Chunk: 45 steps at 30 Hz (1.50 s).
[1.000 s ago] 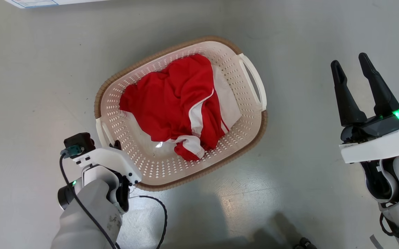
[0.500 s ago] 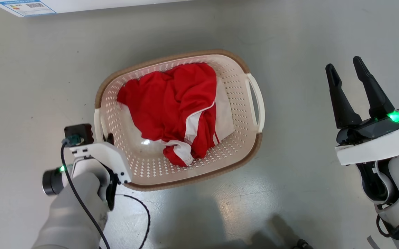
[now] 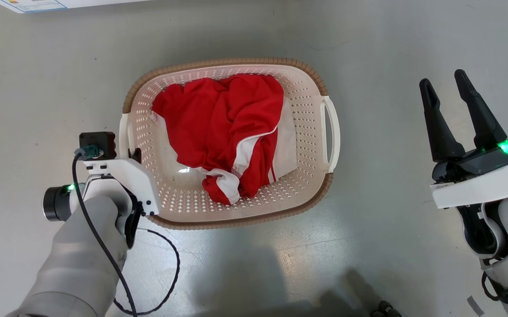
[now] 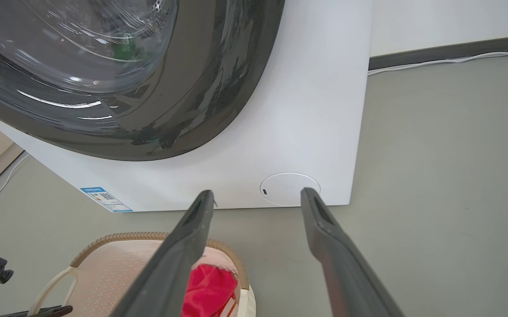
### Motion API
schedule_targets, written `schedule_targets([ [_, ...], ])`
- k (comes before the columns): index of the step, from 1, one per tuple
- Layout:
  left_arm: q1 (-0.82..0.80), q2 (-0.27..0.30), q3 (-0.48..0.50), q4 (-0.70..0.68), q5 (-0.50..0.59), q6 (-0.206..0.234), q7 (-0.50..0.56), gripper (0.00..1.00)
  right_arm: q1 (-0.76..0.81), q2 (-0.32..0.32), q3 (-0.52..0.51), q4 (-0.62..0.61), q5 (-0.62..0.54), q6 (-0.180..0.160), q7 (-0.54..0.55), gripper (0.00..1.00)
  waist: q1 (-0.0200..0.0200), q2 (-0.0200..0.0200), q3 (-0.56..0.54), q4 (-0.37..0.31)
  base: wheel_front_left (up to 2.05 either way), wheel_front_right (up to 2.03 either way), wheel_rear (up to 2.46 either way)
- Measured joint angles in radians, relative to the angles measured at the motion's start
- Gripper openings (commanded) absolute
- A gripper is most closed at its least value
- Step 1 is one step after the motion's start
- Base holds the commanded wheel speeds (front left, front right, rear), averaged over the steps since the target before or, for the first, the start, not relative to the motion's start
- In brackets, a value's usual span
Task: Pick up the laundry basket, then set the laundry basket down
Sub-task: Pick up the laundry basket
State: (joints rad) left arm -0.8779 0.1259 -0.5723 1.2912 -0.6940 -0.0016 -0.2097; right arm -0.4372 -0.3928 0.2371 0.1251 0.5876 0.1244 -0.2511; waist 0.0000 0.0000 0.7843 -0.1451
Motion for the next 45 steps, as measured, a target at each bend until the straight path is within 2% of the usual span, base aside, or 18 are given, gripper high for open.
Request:
schedule_targets([
  [6,-0.029,-0.002,0.0,0.004,-0.003,-0.021,0.033,0.0,0.0,-0.001,0.001,-0.002,0.0,0.0,0.0,1.0,0.0,0.0,0.005,-0.001,0.0,0.0,0.0],
  [17,-0.04,-0.001,0.009,0.007,-0.037,-0.029,0.052,0.0,-0.017,-0.003,0.006,-0.003,0.0,0.0,0.0,1.0,0.0,0.0,0.015,-0.013,0.0,0.0,0.0],
  [20,-0.04,-0.001,0.011,0.007,-0.038,-0.028,0.052,0.16,-0.018,-0.003,0.006,-0.003,0.0,0.0,0.0,1.0,0.0,0.0,0.017,-0.014,0.0,0.0,0.0],
  [22,-0.042,-0.001,0.012,0.007,-0.041,-0.025,0.052,0.44,-0.019,-0.003,0.006,-0.003,0.0,0.0,0.0,1.0,0.0,0.0,0.017,-0.014,0.0,0.0,0.0],
  [23,-0.046,-0.001,0.016,0.007,-0.046,-0.016,0.05,1.0,-0.019,-0.003,0.006,-0.003,0.0,0.0,0.0,1.0,0.0,0.0,0.017,-0.014,0.0,0.0,0.0],
  [35,-0.052,-0.002,0.021,0.005,-0.055,0.009,0.041,1.0,-0.019,0.005,0.021,0.014,0.0,0.0,0.0,1.0,0.0,0.0,-0.022,-0.006,0.0,0.0,0.0],
  [45,0.023,0.013,0.037,-0.031,-0.063,0.014,-0.038,1.0,-0.015,0.047,0.041,0.057,0.009,0.0,0.0,1.0,0.0,0.0001,-0.152,-0.001,0.0,0.0,0.0],
])
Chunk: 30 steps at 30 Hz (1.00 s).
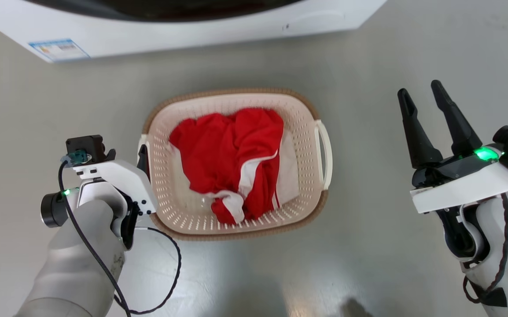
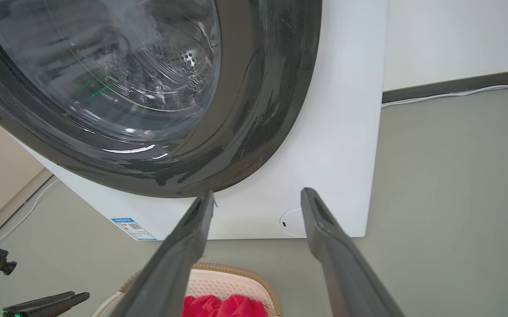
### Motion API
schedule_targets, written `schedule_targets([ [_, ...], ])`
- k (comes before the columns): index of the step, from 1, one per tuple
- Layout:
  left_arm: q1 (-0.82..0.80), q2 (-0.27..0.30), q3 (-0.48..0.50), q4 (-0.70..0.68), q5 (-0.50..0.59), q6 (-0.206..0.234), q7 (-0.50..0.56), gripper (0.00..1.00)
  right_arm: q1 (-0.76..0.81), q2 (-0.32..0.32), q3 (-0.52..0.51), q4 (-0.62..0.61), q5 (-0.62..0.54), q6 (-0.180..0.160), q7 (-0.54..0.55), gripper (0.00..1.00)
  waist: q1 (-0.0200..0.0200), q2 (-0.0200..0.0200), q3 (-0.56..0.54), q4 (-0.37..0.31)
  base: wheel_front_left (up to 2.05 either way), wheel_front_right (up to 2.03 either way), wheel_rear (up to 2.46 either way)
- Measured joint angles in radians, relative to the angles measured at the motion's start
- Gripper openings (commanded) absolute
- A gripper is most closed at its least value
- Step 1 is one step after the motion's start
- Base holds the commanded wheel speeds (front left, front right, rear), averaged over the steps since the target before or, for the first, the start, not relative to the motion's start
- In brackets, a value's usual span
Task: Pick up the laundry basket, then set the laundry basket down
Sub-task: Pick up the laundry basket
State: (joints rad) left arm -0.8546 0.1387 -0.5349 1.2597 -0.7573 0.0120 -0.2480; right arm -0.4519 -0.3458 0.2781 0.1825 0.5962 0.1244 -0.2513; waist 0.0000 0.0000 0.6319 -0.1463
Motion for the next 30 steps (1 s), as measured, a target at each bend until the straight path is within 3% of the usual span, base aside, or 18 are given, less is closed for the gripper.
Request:
schedule_targets([
  [6,0.086,0.035,0.074,-0.228,0.063,0.033,-0.005,1.0,0.012,0.016,-0.007,0.021,0.001,0.0,0.0,1.0,0.0,0.0,-0.086,0.01,0.0,0.0,0.0],
  [15,0.34,0.035,0.215,-0.551,0.213,0.05,-0.008,1.0,0.084,0.045,-0.022,0.055,-0.003,0.0,0.0,1.0,0.0,0.0,-0.238,0.027,0.0,0.0,0.0],
  [22,0.527,0.011,0.304,-0.773,0.329,0.05,-0.008,1.0,0.145,0.061,-0.035,0.068,-0.016,0.0,0.0,1.0,0.0,0.0,-0.357,0.042,0.0,0.0,0.0],
  [30,0.644,-0.032,0.337,-0.962,0.434,0.058,-0.008,1.0,0.202,0.074,-0.053,0.059,-0.044,0.0,0.0,1.0,0.0,0.0,-0.461,0.077,0.0,0.0,0.0],
])
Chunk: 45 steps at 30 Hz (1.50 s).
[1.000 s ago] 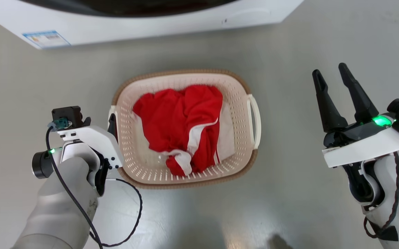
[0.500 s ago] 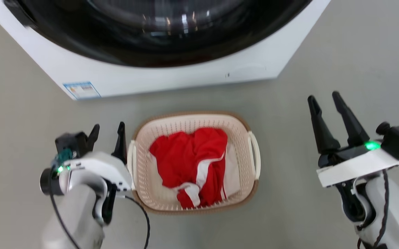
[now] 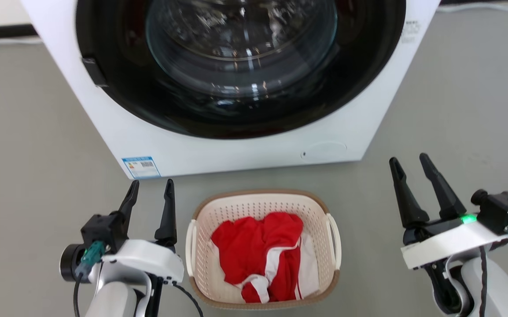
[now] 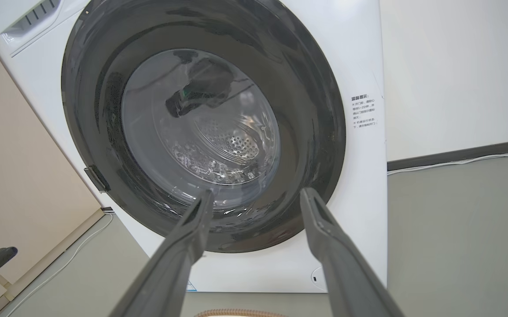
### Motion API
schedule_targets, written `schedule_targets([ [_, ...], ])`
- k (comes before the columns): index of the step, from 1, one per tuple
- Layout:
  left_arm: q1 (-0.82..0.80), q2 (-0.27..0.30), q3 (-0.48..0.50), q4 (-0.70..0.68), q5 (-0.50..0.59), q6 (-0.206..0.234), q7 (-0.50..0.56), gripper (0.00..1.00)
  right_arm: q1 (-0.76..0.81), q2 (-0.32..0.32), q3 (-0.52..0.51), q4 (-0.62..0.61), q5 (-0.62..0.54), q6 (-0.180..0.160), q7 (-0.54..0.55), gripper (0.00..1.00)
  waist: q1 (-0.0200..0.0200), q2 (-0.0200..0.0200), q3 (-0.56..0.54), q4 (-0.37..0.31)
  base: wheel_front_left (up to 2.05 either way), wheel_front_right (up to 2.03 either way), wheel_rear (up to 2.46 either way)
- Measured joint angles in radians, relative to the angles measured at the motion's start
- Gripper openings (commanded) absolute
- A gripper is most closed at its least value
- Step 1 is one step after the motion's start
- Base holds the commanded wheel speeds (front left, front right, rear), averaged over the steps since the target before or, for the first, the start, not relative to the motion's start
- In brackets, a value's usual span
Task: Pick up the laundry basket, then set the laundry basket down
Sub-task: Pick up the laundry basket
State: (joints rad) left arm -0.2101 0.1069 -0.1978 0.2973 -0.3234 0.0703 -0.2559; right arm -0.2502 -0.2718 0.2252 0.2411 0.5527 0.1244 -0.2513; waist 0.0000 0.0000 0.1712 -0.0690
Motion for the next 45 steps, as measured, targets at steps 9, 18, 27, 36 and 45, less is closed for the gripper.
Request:
schedule_targets([
  [9,0.107,-0.009,0.051,-0.106,0.039,-0.028,-0.001,1.0,0.046,0.008,-0.028,-0.001,-0.025,0.0,0.0,1.0,0.0,0.0,-0.075,0.026,0.0,0.0,0.0],
  [18,0.17,-0.036,0.104,-0.167,0.064,-0.049,-0.001,1.0,0.09,0.019,-0.078,-0.002,-0.051,0.0,0.0,1.0,0.0,0.0,-0.114,0.037,0.0,0.0,0.0],
  [27,0.185,-0.049,0.125,-0.172,0.07,-0.072,-0.001,1.0,0.097,0.025,-0.097,-0.009,-0.064,0.0,0.0,1.0,0.0,0.0,-0.119,0.035,0.0,0.0,0.0],
  [36,0.185,-0.058,0.133,-0.167,0.071,-0.081,-0.001,1.0,0.106,0.025,-0.102,-0.012,-0.07,0.0,0.0,1.0,0.0,0.0,-0.115,0.035,0.0,0.0,0.0],
  [45,0.185,-0.061,0.134,-0.16,0.071,-0.084,-0.001,1.0,0.106,0.023,-0.104,-0.012,-0.07,0.0,0.0,1.0,0.0,0.0,-0.101,0.035,0.0,0.0,0.0],
])
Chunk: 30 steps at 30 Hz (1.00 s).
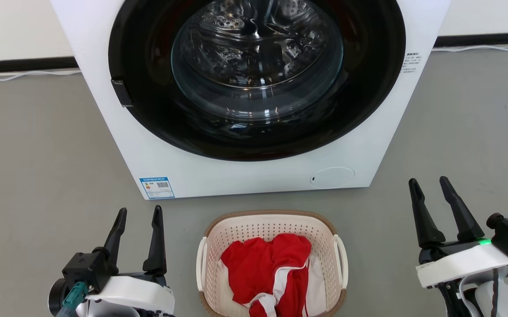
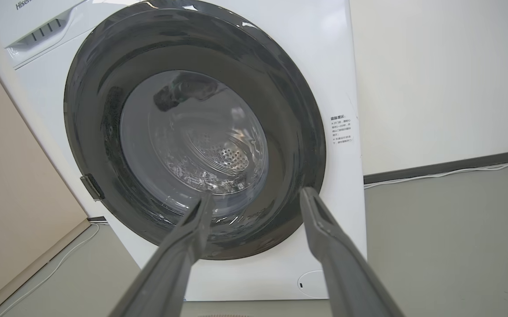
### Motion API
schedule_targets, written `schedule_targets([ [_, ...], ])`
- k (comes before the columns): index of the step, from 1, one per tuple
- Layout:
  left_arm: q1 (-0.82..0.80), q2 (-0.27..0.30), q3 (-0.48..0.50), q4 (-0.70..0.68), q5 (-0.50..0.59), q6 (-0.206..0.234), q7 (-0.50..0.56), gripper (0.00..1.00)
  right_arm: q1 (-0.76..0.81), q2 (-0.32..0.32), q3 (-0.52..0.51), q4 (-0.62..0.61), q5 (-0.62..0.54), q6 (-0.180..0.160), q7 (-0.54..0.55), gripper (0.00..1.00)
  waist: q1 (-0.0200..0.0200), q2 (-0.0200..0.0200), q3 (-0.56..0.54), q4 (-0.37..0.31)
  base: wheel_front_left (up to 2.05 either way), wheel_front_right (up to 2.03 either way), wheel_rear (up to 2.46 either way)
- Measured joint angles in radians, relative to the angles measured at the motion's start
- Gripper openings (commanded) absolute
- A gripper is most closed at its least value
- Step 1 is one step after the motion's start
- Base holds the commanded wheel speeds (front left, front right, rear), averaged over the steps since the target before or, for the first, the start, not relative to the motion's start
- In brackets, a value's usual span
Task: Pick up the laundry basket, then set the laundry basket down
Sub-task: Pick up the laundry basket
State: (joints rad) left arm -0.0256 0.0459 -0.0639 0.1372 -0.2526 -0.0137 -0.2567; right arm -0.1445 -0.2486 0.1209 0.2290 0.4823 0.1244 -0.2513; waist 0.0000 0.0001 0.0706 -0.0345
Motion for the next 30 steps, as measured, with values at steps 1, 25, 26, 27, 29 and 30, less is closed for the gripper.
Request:
schedule_targets([
  [1,0.0,0.0,-0.001,0.0,0.0,0.0,0.0,1.0,0.0,-0.001,-0.001,0.0,0.0,0.0,0.0,1.0,0.0,0.0,0.004,0.0,0.0,0.0,0.0],
  [25,-0.231,-0.005,-0.115,0.14,-0.011,0.071,0.0,1.0,-0.154,-0.07,0.039,0.082,0.074,0.0,0.0,1.0,0.0,0.0,0.298,-0.011,0.0,0.0,0.0],
  [26,-0.243,-0.005,-0.117,0.153,-0.011,0.071,0.0,1.0,-0.164,-0.072,0.048,0.093,0.075,0.0,0.0,1.0,0.0,-0.0001,0.312,-0.011,0.0,0.0,0.0],
  [27,-0.256,-0.005,-0.119,0.167,-0.012,0.071,0.0,1.0,-0.174,-0.074,0.055,0.106,0.081,0.0,0.0,1.0,0.0,0.0,0.326,-0.011,0.0,0.0,0.0],
  [29,-0.279,-0.006,-0.123,0.197,-0.012,0.071,0.0,1.0,-0.194,-0.081,0.074,0.132,0.096,0.0,0.0,1.0,0.0,0.0,0.352,-0.009,0.0,0.0,0.0],
  [30,-0.291,-0.006,-0.126,0.211,-0.013,0.071,0.0,1.0,-0.204,-0.084,0.081,0.147,0.1,0.0,0.0,1.0,0.0,0.0,0.365,-0.008,0.0,0.0,0.0],
])
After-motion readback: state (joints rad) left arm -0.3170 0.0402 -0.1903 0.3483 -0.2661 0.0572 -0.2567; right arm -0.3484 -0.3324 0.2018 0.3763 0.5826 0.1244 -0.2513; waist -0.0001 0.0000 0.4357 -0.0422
